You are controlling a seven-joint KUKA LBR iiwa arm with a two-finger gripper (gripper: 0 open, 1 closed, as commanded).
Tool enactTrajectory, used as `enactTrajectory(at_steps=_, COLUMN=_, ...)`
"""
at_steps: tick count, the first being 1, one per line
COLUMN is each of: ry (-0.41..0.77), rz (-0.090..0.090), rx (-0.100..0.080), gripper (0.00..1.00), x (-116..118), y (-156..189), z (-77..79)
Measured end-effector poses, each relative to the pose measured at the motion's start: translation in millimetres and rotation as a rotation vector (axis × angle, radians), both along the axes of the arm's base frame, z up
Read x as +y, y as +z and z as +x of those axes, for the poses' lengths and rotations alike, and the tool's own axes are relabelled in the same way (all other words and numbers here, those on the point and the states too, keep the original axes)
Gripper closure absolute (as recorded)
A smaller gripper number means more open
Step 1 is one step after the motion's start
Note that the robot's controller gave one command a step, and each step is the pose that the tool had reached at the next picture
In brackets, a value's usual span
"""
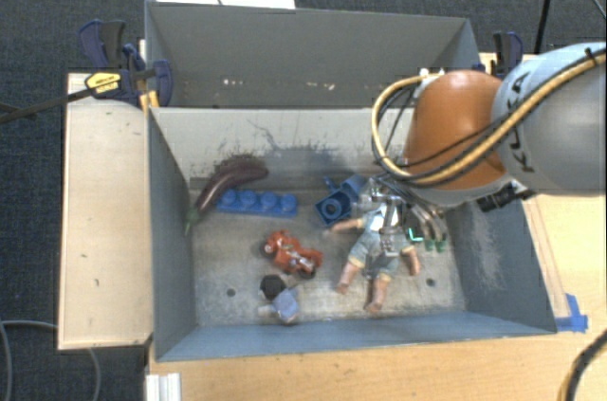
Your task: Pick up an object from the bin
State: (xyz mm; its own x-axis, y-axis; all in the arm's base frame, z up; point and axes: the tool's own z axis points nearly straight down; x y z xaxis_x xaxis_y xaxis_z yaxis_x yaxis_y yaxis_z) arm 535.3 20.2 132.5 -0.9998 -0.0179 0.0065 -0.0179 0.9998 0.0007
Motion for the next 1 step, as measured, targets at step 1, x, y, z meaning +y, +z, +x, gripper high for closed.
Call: enactTrajectory(at_steps=1, ry=0.0, rz=0.0, rx=-0.005, gripper=0.0, x=0.3, y=2.4, z=1.1)
